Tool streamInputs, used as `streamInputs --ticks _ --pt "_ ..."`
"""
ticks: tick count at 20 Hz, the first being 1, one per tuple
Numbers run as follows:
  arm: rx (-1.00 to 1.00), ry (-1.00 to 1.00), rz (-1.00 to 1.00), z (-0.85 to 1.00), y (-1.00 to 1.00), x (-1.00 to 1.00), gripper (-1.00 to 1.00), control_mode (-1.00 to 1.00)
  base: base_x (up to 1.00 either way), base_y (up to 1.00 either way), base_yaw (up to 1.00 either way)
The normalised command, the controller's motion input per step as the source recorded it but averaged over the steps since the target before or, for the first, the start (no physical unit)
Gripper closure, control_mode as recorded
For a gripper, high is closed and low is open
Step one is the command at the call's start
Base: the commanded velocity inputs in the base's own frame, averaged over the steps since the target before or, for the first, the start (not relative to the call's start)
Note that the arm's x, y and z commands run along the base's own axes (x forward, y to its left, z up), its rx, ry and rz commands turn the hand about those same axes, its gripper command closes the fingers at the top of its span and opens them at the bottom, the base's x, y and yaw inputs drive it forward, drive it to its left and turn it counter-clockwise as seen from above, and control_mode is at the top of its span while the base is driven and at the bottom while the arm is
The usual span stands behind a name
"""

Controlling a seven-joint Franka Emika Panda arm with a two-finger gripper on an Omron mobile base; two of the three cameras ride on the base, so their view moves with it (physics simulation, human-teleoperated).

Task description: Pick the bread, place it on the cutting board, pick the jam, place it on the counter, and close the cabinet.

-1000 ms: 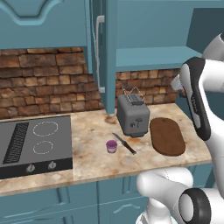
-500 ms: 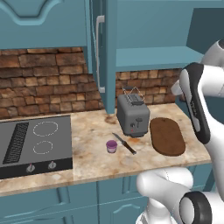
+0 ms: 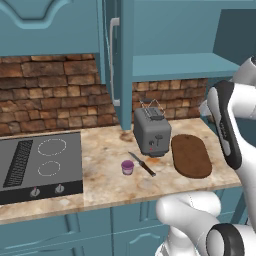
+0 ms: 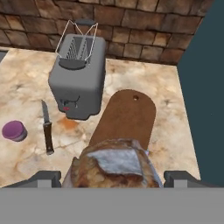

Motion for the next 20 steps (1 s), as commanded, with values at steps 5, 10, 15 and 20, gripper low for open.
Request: streamInputs --ticks 5,10,15,20 --pt "0.0 0.04 0.0 -0.22 -0.05 0.0 1.0 -1.0 0.0 0.0 0.0" --pt "0.0 0.06 -0.01 -0.18 -0.03 0.0 1.0 -1.0 0.0 0.0 0.0" --pt "0.0 0.05 0.0 -0.23 -0.1 0.0 1.0 -1.0 0.0 0.0 0.0" --pt "0.0 0.01 0.0 -0.34 -0.14 0.0 1.0 -1.0 0.0 0.0 0.0"
